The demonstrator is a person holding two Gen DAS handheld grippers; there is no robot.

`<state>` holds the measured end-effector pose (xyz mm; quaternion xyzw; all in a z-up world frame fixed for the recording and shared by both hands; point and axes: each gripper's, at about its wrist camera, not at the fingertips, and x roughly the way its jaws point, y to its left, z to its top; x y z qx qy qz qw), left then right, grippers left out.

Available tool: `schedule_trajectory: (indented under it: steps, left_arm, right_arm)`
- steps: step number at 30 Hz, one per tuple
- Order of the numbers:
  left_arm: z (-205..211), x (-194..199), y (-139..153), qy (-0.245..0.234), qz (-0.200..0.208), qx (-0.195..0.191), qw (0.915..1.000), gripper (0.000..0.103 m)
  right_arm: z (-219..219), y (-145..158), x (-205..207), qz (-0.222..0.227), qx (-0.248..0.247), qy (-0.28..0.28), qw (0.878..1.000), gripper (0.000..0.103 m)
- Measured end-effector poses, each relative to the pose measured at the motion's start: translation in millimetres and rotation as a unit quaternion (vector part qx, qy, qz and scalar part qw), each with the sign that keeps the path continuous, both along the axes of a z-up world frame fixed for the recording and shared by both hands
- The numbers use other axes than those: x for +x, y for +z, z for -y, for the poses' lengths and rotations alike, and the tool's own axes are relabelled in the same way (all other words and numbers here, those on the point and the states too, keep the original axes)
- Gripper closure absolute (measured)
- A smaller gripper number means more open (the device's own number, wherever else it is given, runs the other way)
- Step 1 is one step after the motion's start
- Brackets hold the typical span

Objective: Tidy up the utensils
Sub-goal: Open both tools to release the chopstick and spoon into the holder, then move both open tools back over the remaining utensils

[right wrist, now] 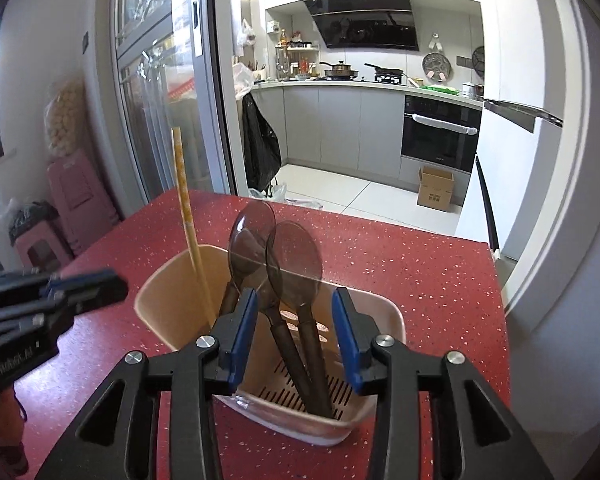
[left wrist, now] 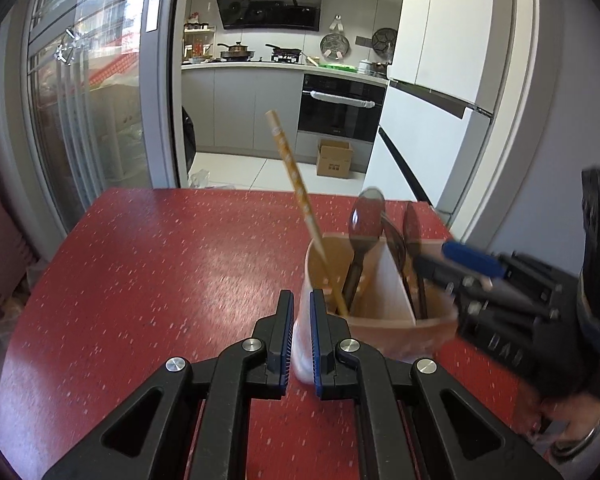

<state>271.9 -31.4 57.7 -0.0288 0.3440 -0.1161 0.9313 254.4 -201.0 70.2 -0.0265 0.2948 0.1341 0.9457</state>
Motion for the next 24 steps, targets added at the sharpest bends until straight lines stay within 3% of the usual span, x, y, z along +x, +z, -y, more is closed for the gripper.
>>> schedule_trajectory:
  steps: [11,20,21,22,24]
  left_arm:
    - [-25,-61,-15,0.015,-0.034,0.008,0.9993,0.066]
    - [-32,-121,-45,-0.002,-0.067,0.021,0.9975,0.064]
    - [-34,-126,-49,-0.001,-0.073,0.021,0.9971,0.036]
    - [-36,-132,-54,0.003,-0.079,0.022,0.9966,0.000]
    - [-41,-149,-59,0.021,-0.067,0.016,0.9974,0.000]
  right_arm:
    - [12,9,-60,-0.054,0.059,-0.017,0.997,0.042]
    - [5,-33,-125,-0.152,0.058,-0.031,0.986,0.040]
    - [4,-39,-132,-0.163,0.057,-0.034,0.984,0.040]
    - [4,-45,-140,-0.173,0.058,-0.036,0.982,0.040]
    - [2,-55,-152,-0.189,0.059,-0.035,0.980,0.040]
